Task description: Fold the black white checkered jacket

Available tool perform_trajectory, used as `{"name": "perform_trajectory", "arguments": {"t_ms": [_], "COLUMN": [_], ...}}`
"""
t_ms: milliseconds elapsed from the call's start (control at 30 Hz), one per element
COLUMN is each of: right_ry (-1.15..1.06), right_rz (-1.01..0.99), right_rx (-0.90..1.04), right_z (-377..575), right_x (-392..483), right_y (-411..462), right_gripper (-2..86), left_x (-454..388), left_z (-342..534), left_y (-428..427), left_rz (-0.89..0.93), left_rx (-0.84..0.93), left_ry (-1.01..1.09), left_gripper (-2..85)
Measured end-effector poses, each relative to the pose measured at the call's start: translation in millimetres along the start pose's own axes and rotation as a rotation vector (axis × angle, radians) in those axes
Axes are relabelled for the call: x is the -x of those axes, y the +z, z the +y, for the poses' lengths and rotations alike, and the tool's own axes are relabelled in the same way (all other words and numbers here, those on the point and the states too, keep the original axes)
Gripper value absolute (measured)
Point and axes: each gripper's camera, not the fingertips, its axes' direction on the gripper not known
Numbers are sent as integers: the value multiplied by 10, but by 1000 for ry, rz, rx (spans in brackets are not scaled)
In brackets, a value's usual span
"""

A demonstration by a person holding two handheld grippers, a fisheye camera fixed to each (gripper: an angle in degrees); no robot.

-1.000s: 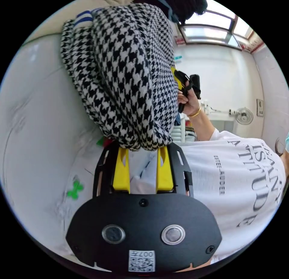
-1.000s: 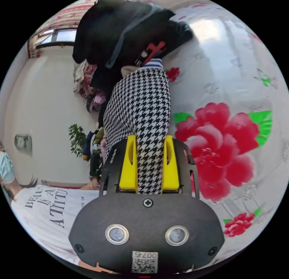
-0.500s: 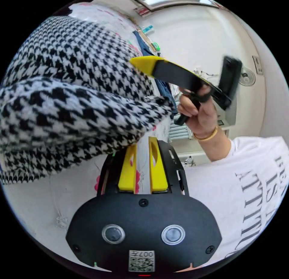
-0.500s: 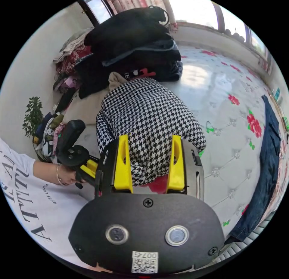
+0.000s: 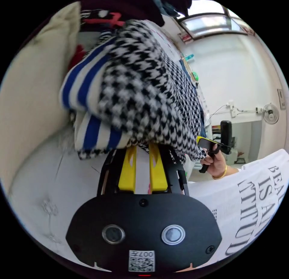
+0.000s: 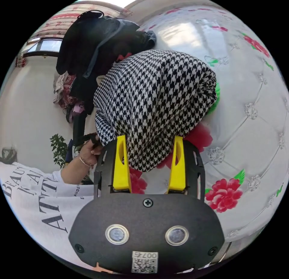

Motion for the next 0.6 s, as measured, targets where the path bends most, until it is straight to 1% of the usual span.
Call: {"name": "perform_trajectory", "arguments": {"t_ms": [67,133,200,233,267,300,333,367,400,467,533,567,600], "right_ry": [-18,12,22,27,71,94,94,41,21,29,95,161,195], "right_rz": [115,164,232,308,369,397,422,438,462,618,709,754,780], "right_rx": [-170,-264,-365,-440,-486,-494,-491,-495,-499,-456,-389,-345,-324], "right_z": [-134,-456,-960,-1345,-1695,-1843,-2053,-2125,-2113,-1829,-1400,-1057,-879], "right_x": [-42,-201,-416,-569,-711,-764,-820,-838,-851,-1032,-1289,-1477,-1564], "right_y": [-180,-294,-407,-504,-648,-737,-942,-1147,-1237,-1453,-1546,-1610,-1644], "right_gripper": [152,149,147,146,144,145,145,148,149,151,151,151,151], "left_x": [-141,-257,-427,-484,-613,-773,-862,-1026,-1141,-1237,-1230,-1206,-1163], "left_z": [-312,-699,-1541,-1810,-2328,-2734,-2882,-3054,-3076,-2848,-2389,-2004,-1633], "left_y": [161,350,662,745,894,1002,1042,1105,1149,1214,1284,1235,1155], "left_rz": [-12,-5,7,4,-9,-48,-77,-137,-183,-225,-281,-297,-309], "left_rx": [31,26,19,30,62,91,109,136,145,145,148,84,62], "left_ry": [47,89,166,184,218,260,289,359,407,475,528,557,548], "left_gripper": [47,46,50,52,57,62,65,71,77,78,73,66,59]}}
